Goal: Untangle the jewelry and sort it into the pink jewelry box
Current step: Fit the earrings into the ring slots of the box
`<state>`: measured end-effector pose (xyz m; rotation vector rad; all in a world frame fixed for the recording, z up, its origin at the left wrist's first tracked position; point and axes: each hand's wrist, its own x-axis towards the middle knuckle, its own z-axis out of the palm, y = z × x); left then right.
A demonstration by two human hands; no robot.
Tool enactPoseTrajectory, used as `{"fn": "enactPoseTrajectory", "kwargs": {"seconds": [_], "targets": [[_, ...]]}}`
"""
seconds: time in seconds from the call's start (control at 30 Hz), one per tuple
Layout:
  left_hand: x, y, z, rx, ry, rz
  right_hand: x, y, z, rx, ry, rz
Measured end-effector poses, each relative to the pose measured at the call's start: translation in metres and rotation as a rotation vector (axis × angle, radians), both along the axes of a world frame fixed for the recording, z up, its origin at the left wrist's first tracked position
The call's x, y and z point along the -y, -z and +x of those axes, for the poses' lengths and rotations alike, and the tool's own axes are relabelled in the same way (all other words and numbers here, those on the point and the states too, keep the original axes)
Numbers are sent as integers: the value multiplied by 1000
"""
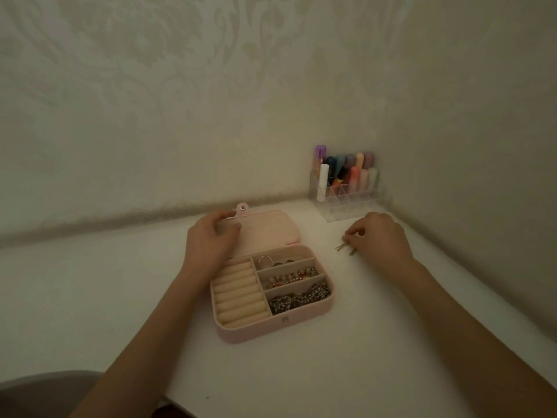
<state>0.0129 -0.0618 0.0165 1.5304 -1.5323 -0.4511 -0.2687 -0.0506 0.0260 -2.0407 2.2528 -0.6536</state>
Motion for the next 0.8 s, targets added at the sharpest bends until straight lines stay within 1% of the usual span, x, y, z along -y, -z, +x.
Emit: {"fn": "enactPoseTrajectory", "kwargs": {"seconds": [0.07,0.23,0.37,0.4,0.43,0.5,0.53,0.6,0.67,0.7,0.73,0.8], "targets": [[-1,0,0,10,17,-27,1,1,2,1,-17,2],[-3,-1,0,19,32,-73,-2,5,8,131,-42,9],[-5,-2,-1,-1,54,-121,-2,4,15,95,-62,-21],[-6,-2,-1,-4,57,-135,-3,3,16,115,-81,-38],[-7,-3,-1,-16,59,-150,-4,1,18,174,-110,-59],[-10,-7,-3,-73,87,-186,-12,-9,24,387,-186,-90],[-12,-10,-4,-117,130,-201,-17,-15,30,515,-240,-81],[-20,-15,-8,-251,298,-174,-30,-27,45,740,-380,-24],[-30,-22,-16,-380,516,-53,-40,-34,60,875,-482,27],[-34,-24,-20,-401,600,4,-44,-35,65,934,-508,44],[-37,-26,-23,-402,654,43,-47,-36,70,985,-522,59],[-39,-28,-25,-411,684,78,-50,-35,76,1032,-528,68]]}}
